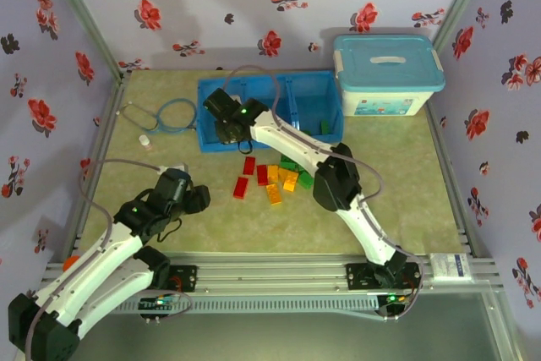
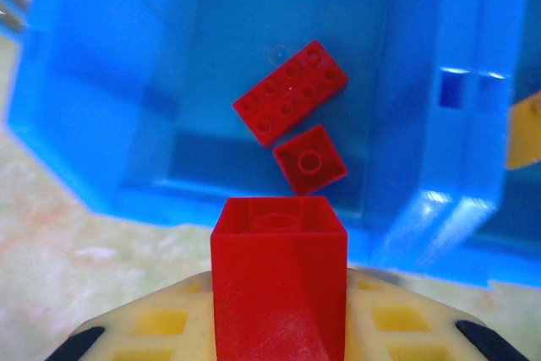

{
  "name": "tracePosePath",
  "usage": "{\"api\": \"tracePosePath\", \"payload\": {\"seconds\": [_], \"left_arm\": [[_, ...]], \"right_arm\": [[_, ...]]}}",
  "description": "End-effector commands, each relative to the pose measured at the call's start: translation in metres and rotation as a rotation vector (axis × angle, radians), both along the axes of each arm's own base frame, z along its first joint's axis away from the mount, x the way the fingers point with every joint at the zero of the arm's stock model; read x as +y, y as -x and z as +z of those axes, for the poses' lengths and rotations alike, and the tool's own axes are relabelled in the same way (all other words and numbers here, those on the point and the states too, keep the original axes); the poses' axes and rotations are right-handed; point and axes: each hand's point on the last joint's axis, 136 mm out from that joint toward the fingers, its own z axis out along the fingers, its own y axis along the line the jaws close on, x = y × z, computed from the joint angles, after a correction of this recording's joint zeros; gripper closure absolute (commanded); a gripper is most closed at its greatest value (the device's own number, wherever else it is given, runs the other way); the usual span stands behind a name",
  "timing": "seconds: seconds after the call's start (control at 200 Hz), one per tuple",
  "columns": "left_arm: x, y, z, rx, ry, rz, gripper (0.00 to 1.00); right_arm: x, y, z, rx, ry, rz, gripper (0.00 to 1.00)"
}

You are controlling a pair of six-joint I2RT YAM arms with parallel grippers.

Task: Sort the legos into containers by color
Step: Place the lego in the container.

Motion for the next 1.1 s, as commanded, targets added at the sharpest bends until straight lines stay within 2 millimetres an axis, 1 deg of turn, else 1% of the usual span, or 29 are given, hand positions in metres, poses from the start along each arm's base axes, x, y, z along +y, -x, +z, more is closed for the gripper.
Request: {"api": "tracePosePath", "payload": {"seconds": [0.0,0.095,0.175,0.27,0.31,0.355,0.36,0.4,0.425,0.55,0.63,0.66,0.67,0.705,0.715,0.73,0.755,0.76,0.795,0.8,0.81,0.82,0.835,0.87,0.88,0.94,0.99,1.07,1.095], "left_arm": [[0.005,0.005,-0.003,0.013,-0.016,0.016,0.32],[0.006,0.006,-0.002,0.014,-0.017,0.016,0.32],[0.005,0.005,-0.002,0.014,-0.015,0.018,0.32],[0.004,0.004,-0.003,0.013,-0.016,0.015,0.32],[0.003,0.003,-0.003,0.015,-0.017,0.009,0.32],[0.000,0.001,-0.002,0.015,-0.015,-0.002,0.31],[-0.001,0.001,-0.003,0.016,-0.013,-0.005,0.31],[-0.003,0.000,-0.003,0.020,-0.012,-0.015,0.31],[-0.005,-0.001,-0.003,0.024,-0.011,-0.022,0.31],[-0.017,-0.005,-0.001,0.021,0.010,-0.059,0.29],[-0.028,-0.009,0.001,0.017,0.031,-0.087,0.29],[-0.032,-0.010,0.000,0.020,0.034,-0.099,0.28],[-0.034,-0.011,0.001,0.019,0.036,-0.103,0.28],[-0.039,-0.012,0.000,0.020,0.034,-0.120,0.27],[-0.041,-0.013,0.000,0.022,0.036,-0.124,0.27],[-0.043,-0.014,0.000,0.024,0.035,-0.131,0.27],[-0.048,-0.015,-0.001,0.027,0.034,-0.146,0.26],[-0.049,-0.015,-0.001,0.027,0.033,-0.149,0.26],[-0.057,-0.017,-0.002,0.030,0.031,-0.169,0.26],[-0.058,-0.017,-0.002,0.030,0.031,-0.171,0.26],[-0.060,-0.017,-0.002,0.030,0.030,-0.178,0.25],[-0.062,-0.018,-0.002,0.032,0.030,-0.182,0.25],[-0.065,-0.019,-0.002,0.032,0.028,-0.191,0.25],[-0.073,-0.021,-0.005,0.042,0.018,-0.212,0.25],[-0.075,-0.021,-0.006,0.045,0.017,-0.217,0.25],[-0.087,-0.024,-0.012,0.059,-0.001,-0.249,0.24],[-0.095,-0.027,-0.017,0.073,-0.015,-0.266,0.24],[-0.106,-0.033,-0.024,0.089,-0.030,-0.287,0.24],[-0.109,-0.035,-0.026,0.094,-0.036,-0.291,0.24]], "right_arm": [[0.000,-0.013,-0.003,0.011,0.005,0.033,0.71],[0.001,-0.025,-0.005,0.001,-0.012,0.025,0.71],[0.002,-0.031,-0.004,-0.017,-0.026,0.021,0.66],[0.007,-0.037,0.004,-0.040,-0.058,0.024,0.60],[0.009,-0.040,0.010,-0.056,-0.068,0.024,0.51],[0.009,-0.042,0.017,-0.072,-0.078,0.021,0.35],[0.010,-0.042,0.019,-0.075,-0.080,0.022,0.31],[0.010,-0.043,0.024,-0.080,-0.088,0.022,0.22],[0.010,-0.042,0.027,-0.078,-0.091,0.023,0.19],[0.007,-0.029,0.044,-0.074,-0.103,0.032,0.16],[0.003,-0.018,0.062,-0.101,-0.111,0.042,0.16],[-0.001,-0.013,0.067,-0.109,-0.114,0.043,0.16],[-0.002,-0.012,0.066,-0.108,-0.113,0.045,0.16],[-0.006,-0.007,0.078,-0.124,-0.131,0.040,0.16],[-0.008,-0.005,0.077,-0.121,-0.129,0.038,0.16],[-0.010,-0.003,0.084,-0.131,-0.142,0.035,0.16],[-0.014,0.001,0.088,-0.136,-0.153,0.032,0.16],[-0.015,0.002,0.086,-0.132,-0.150,0.030,0.16],[-0.022,0.007,0.093,-0.144,-0.169,0.022,0.16],[-0.023,0.007,0.096,-0.150,-0.176,0.020,0.16],[-0.025,0.009,0.095,-0.148,-0.176,0.017,0.16],[-0.028,0.010,0.099,-0.156,-0.185,0.011,0.16],[-0.032,0.012,0.095,-0.155,-0.180,0.006,0.16],[-0.041,0.016,0.106,-0.177,-0.202,-0.011,0.16],[-0.045,0.018,0.102,-0.174,-0.195,-0.015,0.16],[-0.064,0.027,0.108,-0.194,-0.206,-0.048,0.16],[-0.080,0.032,0.108,-0.201,-0.211,-0.076,0.16],[-0.104,0.041,0.103,-0.201,-0.220,-0.120,0.16],[-0.111,0.045,0.098,-0.195,-0.216,-0.132,0.16]]}}
